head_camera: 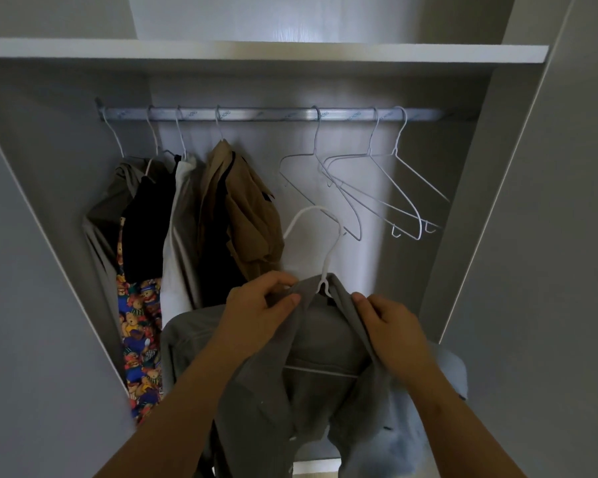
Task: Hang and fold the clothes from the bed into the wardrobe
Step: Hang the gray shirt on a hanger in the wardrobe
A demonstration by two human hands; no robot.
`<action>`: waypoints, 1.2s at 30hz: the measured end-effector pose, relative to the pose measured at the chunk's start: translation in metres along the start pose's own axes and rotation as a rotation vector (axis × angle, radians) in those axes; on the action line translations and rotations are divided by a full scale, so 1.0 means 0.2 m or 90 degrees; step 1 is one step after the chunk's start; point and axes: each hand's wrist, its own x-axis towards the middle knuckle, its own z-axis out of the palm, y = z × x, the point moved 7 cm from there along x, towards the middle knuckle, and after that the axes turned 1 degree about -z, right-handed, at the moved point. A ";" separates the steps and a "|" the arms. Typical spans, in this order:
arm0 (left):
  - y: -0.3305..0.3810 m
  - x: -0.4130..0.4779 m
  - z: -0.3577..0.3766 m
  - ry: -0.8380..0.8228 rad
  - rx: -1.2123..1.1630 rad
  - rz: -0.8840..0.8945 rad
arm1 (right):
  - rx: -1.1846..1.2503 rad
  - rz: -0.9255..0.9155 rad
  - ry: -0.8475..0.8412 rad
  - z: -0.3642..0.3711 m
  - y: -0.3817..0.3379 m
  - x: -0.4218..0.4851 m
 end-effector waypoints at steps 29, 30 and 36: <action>-0.18 0.12 0.32 0.043 -0.087 -0.199 | 0.277 0.326 -0.049 0.05 0.45 0.09; -0.20 0.16 0.30 0.054 -0.091 -0.194 | 0.284 0.317 -0.065 0.08 0.42 0.12; -0.30 0.46 0.11 0.091 -0.090 -0.169 | 0.313 0.286 -0.145 0.27 0.18 0.44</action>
